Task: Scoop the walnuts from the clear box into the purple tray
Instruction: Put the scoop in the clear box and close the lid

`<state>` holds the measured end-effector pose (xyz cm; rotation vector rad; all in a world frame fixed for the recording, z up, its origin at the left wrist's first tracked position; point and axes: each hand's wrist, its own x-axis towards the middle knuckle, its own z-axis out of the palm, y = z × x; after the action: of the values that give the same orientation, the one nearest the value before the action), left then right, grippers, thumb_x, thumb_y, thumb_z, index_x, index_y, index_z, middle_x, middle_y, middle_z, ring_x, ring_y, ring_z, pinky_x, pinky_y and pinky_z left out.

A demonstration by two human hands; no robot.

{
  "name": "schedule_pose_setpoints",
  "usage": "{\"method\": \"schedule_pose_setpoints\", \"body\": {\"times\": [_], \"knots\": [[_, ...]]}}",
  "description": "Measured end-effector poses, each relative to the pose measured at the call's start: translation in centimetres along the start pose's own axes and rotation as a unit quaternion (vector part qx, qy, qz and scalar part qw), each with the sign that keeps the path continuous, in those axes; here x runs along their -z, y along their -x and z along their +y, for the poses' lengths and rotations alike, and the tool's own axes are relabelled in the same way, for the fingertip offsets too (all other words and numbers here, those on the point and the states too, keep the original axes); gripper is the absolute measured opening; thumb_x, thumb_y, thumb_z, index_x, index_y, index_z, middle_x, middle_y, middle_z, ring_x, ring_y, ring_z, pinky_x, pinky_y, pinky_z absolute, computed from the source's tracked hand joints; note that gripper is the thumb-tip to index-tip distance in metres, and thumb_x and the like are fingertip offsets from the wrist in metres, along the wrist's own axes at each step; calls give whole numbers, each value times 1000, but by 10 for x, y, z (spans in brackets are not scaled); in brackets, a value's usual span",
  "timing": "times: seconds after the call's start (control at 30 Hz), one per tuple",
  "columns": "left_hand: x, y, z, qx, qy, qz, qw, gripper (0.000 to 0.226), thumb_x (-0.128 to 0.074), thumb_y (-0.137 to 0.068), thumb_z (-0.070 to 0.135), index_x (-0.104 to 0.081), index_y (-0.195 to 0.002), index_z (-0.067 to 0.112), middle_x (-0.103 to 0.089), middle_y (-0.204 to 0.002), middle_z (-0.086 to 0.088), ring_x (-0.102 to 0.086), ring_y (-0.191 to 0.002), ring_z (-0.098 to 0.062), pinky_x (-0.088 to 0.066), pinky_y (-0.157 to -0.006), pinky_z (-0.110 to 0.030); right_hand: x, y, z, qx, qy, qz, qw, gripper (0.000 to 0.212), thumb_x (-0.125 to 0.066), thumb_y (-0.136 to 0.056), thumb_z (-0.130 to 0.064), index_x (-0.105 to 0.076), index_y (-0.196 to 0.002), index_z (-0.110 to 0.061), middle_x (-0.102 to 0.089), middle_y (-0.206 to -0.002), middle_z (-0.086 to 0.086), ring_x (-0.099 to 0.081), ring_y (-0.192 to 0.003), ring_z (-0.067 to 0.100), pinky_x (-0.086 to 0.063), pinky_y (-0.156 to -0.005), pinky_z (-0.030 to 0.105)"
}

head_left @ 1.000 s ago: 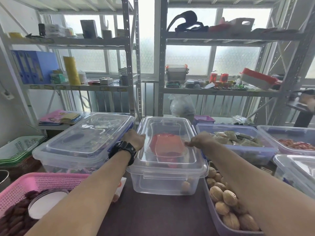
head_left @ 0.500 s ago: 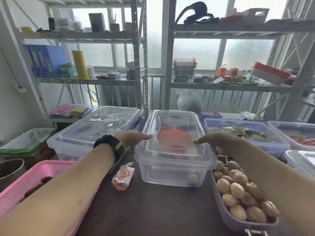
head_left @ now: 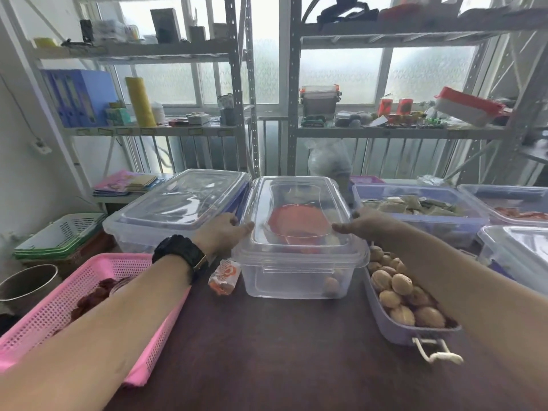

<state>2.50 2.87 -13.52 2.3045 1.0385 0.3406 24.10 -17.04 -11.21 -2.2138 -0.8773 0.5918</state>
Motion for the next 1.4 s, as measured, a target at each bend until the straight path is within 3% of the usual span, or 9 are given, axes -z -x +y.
{"method": "schedule_pose_setpoints", "body": {"times": [0.13,0.37,0.47,0.57,0.83,0.97,1.13,1.27,1.4], "knots": [[-2,3,-2,6,-47,9,999,61,-41,-94,61,-55,-128,12,-60,-118,-3,-60,-90,-17,-47,-78,-32,-1,9,-2,-14,33,26,999,64,-71,-82,-42,-55,-127,1,-61,-121,20,-59,-108,35,-49,-83,37],[-3,16,1,78,206,-112,969,75,-77,-72,57,-56,-119,2,-58,-118,-11,-59,-100,-23,-56,-84,-37,-8,17,-7,-17,29,55,998,43,-74,-82,-27,-61,-109,3,-58,-82,10,-53,-70,21,-35,-49,26],[5,20,6,63,251,-153,954,60,-88,-51,47,-51,-81,10,-48,-82,-11,-42,-59,-25,-42,-49,-30,-9,15,-9,-15,39,70,997,34,-70,-86,-26,-58,-99,3,-54,-79,10,-51,-74,21,-36,-52,26],[6,16,7,63,245,-133,958,51,-86,-65,40,-44,-79,15,-41,-80,-11,-29,-48,-17,-29,-32,-21,-13,13,-11,-21,32,79,996,37,-69,-87,-27,-58,-103,5,-54,-76,9,-50,-69,18,-35,-49,25],[-7,12,-2,59,199,-94,974,86,-82,-54,59,-62,-112,0,-65,-111,-20,-63,-95,-34,-52,-93,-46,-20,8,-2,-4,63,81,995,49,-64,-89,-33,-56,-113,9,-61,-107,22,-55,-85,27,-40,-64,28],[-7,7,3,77,251,-76,962,59,-87,-64,42,-53,-101,11,-51,-94,-11,-46,-84,-23,-42,-70,-37,-12,0,-3,-35,4,49,998,48,-73,-83,-26,-58,-115,6,-61,-105,18,-54,-89,26,-44,-74,33],[-16,-3,6,58,172,76,980,61,-73,-83,39,-42,-128,11,-49,-111,-1,-51,-75,-9,-44,-56,-23,-3,-5,-3,-55,-67,7,996,54,-65,-90,-30,-51,-132,1,-53,-133,15,-50,-120,30,-41,-100,37],[-19,-10,13,77,151,61,984,62,-66,-89,36,-48,-133,-4,-57,-124,-16,-59,-110,-30,-48,-81,-35,0,-8,-5,-81,-70,-28,994,58,-57,-93,-42,-49,-132,0,-50,-108,14,-48,-81,24,-38,-65,32],[-23,-15,15,64,139,56,987,50,-60,-91,34,-58,-126,-2,-63,-125,-17,-63,-110,-32,-51,-97,-44,2,-18,-3,-95,-54,-4,994,58,-67,-85,-43,-55,-121,1,-59,-106,16,-50,-83,25,-39,-61,30]]}}
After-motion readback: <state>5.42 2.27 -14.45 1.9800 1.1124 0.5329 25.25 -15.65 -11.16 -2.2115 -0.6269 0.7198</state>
